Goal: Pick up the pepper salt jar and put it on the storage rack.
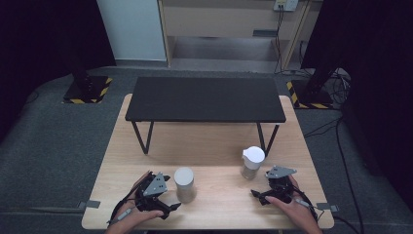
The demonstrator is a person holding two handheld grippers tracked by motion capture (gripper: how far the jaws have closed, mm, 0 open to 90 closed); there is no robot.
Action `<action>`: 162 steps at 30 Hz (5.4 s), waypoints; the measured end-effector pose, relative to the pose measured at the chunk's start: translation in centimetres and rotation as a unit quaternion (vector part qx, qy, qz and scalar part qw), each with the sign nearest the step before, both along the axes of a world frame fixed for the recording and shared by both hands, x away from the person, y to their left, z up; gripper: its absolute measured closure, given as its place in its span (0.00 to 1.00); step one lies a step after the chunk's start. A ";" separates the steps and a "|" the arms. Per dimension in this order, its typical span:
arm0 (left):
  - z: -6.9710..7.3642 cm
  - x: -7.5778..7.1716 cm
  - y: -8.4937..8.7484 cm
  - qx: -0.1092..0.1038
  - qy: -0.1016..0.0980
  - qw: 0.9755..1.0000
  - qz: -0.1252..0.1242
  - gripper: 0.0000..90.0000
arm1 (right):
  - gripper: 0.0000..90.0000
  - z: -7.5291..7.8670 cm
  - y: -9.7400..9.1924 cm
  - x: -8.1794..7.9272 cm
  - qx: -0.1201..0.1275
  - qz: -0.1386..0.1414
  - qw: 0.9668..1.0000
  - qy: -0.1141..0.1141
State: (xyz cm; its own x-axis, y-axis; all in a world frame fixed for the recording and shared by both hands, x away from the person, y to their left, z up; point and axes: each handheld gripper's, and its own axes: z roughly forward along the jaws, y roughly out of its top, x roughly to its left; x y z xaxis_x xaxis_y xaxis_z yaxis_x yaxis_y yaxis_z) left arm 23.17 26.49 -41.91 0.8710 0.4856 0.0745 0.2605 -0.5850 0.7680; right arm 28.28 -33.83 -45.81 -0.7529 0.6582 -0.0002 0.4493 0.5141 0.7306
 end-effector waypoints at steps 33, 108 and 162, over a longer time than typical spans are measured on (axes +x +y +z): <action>-1.1 0.0 -1.2 -0.065 -0.033 0.997 0.021 0.05 | 0.02 0.0 0.0 0.0 0.001 -0.001 1.000 0.001; 5.5 2.4 1.3 -0.086 -0.050 0.994 -0.054 0.38 | 0.02 0.0 0.1 -0.3 0.000 -0.008 1.000 0.000; 15.5 3.9 4.1 -0.095 -0.072 0.992 -0.049 0.38 | 0.02 0.0 0.2 -0.5 0.000 -0.012 1.000 -0.001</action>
